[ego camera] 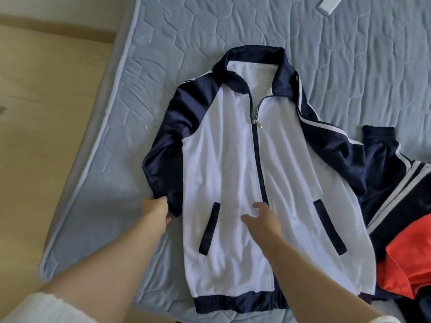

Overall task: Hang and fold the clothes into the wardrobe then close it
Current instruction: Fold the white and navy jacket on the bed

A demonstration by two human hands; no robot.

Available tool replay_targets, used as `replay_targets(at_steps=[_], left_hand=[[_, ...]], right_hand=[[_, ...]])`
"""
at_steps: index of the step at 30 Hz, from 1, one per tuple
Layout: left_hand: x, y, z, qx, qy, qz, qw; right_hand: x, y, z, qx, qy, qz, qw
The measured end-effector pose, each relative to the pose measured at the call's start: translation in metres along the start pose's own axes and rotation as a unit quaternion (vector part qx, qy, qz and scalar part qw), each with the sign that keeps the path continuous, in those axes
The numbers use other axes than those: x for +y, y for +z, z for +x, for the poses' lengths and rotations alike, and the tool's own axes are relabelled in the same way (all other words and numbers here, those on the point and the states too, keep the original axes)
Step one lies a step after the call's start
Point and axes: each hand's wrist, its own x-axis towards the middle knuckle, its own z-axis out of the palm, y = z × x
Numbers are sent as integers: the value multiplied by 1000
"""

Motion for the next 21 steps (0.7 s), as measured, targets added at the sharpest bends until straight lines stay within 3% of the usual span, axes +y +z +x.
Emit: replay_targets(at_steps=[1,3,6,9,11,15,18,21], left_hand=[[6,2,5,-17,-19,-33,999],[14,5,11,-59,-4,4,998],[23,2,19,-107,49,80,990],[42,-25,18,-55,162,200,965],[62,-50,11,-73,218,222,948],[105,-95,1,-148,235,256,926],[133,-116,-3,-69,236,242,939],[158,-122,-21,31,234,54,970]], right_hand=[[-5,9,5,3,2,12,1000],[-14,22,11,5,5,20,1000],[-17,32,17,11,17,36,999],[-15,36,11,18,42,51,998],[-18,35,4,20,53,47,997],[-35,30,-7,8,40,46,998],[-50,24,-14,-4,18,52,998],[-62,17,-21,-7,-1,53,999]])
